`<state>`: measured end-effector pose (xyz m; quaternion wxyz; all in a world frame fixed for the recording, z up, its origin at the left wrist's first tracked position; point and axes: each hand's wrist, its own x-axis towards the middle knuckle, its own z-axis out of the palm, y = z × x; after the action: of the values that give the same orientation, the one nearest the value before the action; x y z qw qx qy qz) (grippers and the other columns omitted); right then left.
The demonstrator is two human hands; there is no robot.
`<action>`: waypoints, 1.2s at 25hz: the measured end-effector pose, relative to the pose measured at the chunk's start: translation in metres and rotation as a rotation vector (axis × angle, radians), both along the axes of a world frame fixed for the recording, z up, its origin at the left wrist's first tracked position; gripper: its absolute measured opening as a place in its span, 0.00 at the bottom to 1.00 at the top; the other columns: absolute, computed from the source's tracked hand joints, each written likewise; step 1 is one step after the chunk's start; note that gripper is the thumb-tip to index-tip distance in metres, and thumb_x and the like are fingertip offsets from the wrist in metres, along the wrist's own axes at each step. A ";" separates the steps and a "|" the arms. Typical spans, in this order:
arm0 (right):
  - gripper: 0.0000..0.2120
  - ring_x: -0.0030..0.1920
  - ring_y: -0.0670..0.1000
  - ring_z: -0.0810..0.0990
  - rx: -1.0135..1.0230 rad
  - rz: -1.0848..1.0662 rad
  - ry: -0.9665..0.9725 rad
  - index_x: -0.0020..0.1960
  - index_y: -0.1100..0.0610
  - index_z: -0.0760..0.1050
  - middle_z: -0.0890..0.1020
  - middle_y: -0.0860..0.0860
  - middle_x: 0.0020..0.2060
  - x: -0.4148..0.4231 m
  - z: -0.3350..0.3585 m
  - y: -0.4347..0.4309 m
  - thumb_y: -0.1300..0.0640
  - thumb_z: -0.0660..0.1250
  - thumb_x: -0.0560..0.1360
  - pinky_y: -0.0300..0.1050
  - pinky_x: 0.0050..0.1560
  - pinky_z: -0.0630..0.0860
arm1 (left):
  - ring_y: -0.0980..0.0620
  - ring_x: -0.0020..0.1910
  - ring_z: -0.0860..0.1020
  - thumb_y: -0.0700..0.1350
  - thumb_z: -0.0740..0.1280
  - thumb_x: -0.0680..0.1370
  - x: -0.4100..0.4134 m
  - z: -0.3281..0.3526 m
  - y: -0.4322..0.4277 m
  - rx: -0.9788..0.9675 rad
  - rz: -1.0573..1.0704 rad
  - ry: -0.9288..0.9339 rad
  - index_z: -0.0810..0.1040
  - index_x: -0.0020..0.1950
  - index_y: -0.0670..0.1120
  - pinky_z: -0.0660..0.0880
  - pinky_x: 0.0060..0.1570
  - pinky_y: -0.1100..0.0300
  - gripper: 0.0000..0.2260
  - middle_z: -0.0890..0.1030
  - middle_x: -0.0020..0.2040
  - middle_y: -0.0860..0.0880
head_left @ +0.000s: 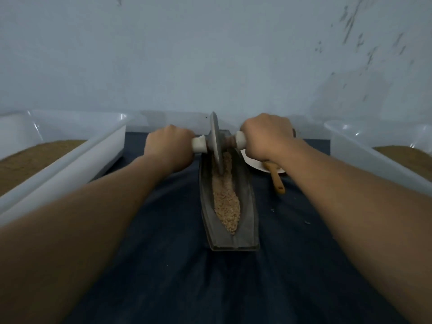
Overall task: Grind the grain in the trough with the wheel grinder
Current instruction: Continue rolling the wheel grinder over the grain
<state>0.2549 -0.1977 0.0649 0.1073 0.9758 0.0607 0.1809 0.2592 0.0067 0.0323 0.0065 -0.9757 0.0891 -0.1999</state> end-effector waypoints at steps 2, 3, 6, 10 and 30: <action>0.06 0.36 0.50 0.74 -0.041 0.094 0.091 0.46 0.47 0.77 0.74 0.47 0.36 -0.013 -0.002 -0.011 0.56 0.69 0.70 0.43 0.34 0.68 | 0.48 0.35 0.73 0.49 0.66 0.75 -0.014 -0.004 0.011 0.052 -0.052 -0.005 0.77 0.46 0.54 0.69 0.35 0.55 0.02 0.75 0.39 0.51; 0.06 0.32 0.48 0.73 -0.029 0.154 0.101 0.43 0.44 0.76 0.74 0.45 0.34 -0.026 -0.010 -0.022 0.53 0.70 0.68 0.42 0.30 0.68 | 0.51 0.29 0.68 0.50 0.67 0.73 -0.025 -0.010 0.018 0.097 -0.113 -0.120 0.76 0.43 0.55 0.64 0.30 0.58 0.01 0.70 0.33 0.53; 0.11 0.24 0.40 0.65 -0.011 0.234 -0.129 0.37 0.40 0.68 0.67 0.40 0.24 -0.058 -0.044 -0.044 0.45 0.69 0.58 0.35 0.23 0.55 | 0.56 0.24 0.49 0.50 0.65 0.63 -0.050 -0.017 0.026 0.207 -0.227 -0.377 0.69 0.34 0.56 0.48 0.27 0.66 0.05 0.53 0.28 0.57; 0.06 0.40 0.51 0.78 0.082 0.058 -0.034 0.44 0.45 0.72 0.80 0.45 0.40 -0.023 -0.029 -0.020 0.48 0.69 0.73 0.43 0.35 0.70 | 0.45 0.37 0.77 0.48 0.66 0.76 -0.023 0.004 -0.001 0.206 -0.029 -0.176 0.77 0.48 0.54 0.67 0.33 0.56 0.03 0.74 0.38 0.50; 0.14 0.21 0.40 0.59 -0.108 0.193 -0.266 0.36 0.41 0.65 0.63 0.39 0.23 -0.068 -0.042 -0.048 0.44 0.68 0.55 0.33 0.20 0.50 | 0.57 0.23 0.49 0.52 0.65 0.63 -0.051 -0.011 0.023 0.267 -0.232 -0.369 0.73 0.35 0.59 0.47 0.26 0.67 0.03 0.55 0.27 0.57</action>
<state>0.1871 -0.2453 0.0231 0.1487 0.9257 0.1487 0.3144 0.2087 0.0293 0.0215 0.1283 -0.8964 0.2235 -0.3606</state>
